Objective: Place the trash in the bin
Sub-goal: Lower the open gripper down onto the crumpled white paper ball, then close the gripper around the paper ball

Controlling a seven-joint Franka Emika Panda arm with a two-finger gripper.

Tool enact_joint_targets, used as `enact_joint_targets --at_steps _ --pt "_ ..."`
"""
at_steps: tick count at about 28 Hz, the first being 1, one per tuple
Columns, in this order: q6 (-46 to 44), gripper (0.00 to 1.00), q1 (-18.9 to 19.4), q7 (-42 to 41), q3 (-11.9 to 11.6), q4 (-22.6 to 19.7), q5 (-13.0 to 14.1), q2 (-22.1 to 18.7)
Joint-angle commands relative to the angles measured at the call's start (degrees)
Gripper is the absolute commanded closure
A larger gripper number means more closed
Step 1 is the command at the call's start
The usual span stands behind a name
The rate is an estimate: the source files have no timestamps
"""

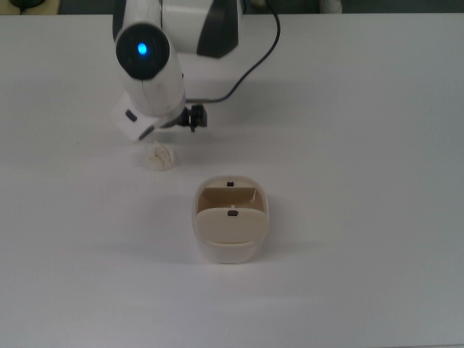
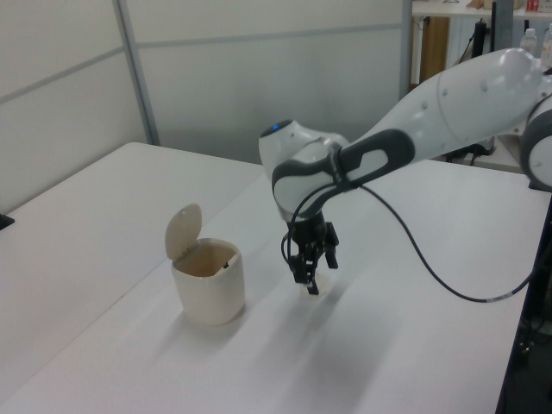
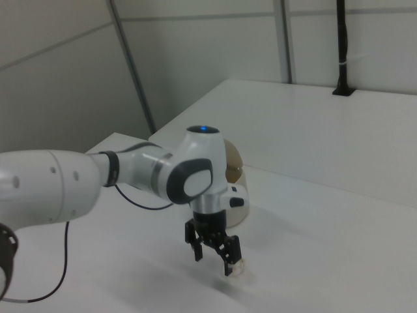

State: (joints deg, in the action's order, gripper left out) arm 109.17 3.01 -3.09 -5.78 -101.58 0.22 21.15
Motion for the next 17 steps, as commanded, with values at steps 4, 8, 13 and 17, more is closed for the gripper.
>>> enact_joint_targets --at_steps 4,8,13,17 --pt "3.77 0.00 -1.87 -1.57 -0.20 0.33 0.74 1.70" --pt "6.14 0.00 -1.87 -0.96 -0.20 0.95 0.74 3.55" --pt "7.55 0.06 -1.96 -0.96 -0.20 1.21 0.74 4.07" --pt "10.18 0.17 -1.96 -0.96 -0.20 1.12 0.74 4.51"
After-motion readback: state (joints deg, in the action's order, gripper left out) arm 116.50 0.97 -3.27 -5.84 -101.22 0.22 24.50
